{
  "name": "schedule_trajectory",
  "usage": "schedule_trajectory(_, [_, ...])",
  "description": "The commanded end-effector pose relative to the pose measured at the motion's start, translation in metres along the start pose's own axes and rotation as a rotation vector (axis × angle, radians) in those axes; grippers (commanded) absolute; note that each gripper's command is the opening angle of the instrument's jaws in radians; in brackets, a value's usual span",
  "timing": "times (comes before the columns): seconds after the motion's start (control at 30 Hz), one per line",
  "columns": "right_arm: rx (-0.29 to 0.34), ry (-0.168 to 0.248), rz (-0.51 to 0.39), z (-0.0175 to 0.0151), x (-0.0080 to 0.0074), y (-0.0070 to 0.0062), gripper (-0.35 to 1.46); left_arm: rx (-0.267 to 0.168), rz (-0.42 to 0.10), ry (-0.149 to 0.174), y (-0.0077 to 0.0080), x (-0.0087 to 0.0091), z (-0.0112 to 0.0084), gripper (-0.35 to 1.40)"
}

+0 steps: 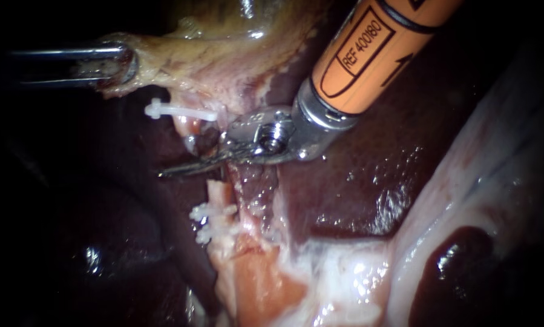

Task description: Go back from the cut left tube

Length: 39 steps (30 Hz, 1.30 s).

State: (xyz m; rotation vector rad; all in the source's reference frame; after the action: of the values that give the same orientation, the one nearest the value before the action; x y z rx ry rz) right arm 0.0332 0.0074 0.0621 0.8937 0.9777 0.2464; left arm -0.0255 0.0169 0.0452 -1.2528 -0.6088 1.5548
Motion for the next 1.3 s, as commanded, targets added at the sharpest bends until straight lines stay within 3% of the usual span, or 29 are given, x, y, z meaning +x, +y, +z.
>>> schedule_trajectory(0.03, [-0.004, 0.012, -0.001, 0.0001, 0.0001, -0.0001, 0.02, 0.0, 0.0, 0.0, 0.0, 0.0, 0.0, -0.35])
schedule_trajectory(0.1, [-0.028, 0.039, -0.002, 0.0003, 0.0004, -0.0003, 0.96, 0.0, 0.0, 0.0, 0.0, 0.0, -0.0001, -0.35])
schedule_trajectory(0.13, [-0.041, 0.05, -0.001, 0.0005, 0.0006, -0.0004, 1.16, -0.001, 0.0, -0.001, -0.0001, 0.0, -0.0001, -0.35])
schedule_trajectory(0.23, [-0.055, 0.058, 0.006, 0.001, 0.001, -0.0008, 1.4, -0.001, 0.0, -0.001, -0.0001, 0.0, -0.0002, -0.35])
schedule_trajectory(0.47, [-0.071, 0.063, 0.005, 0.0011, 0.0011, -0.0018, 1.45, -0.001, 0.0, -0.001, -0.0001, 0.0, -0.0002, -0.35])
schedule_trajectory(0.6, [-0.149, 0.088, -0.008, -0.0003, 0.0004, -0.0035, 1.45, -0.002, 0.0, -0.001, -0.0002, 0.0, -0.0002, -0.35])
schedule_trajectory(0.73, [-0.256, 0.109, -0.058, -0.003, -0.0005, -0.0059, 1.45, -0.002, 0.001, -0.002, -0.0004, 0.0, -0.0003, -0.35])
schedule_trajectory(0.93, [-0.341, 0.115, -0.09, -0.0086, -0.0022, -0.009, 1.45, -0.003, 0.001, -0.002, -0.0005, 0.0, -0.0003, -0.35])
schedule_trajectory(1.1, [-0.411, 0.115, -0.107, -0.0132, -0.0042, -0.0107, 1.45, -0.003, 0.001, -0.002, -0.0005, 0.0, -0.0003, -0.35])
schedule_trajectory(1.3, [-0.433, 0.11, -0.107, -0.0174, -0.0064, -0.0117, 1.45, -0.003, 0.001, -0.002, -0.0005, 0.0, -0.0004, -0.35])
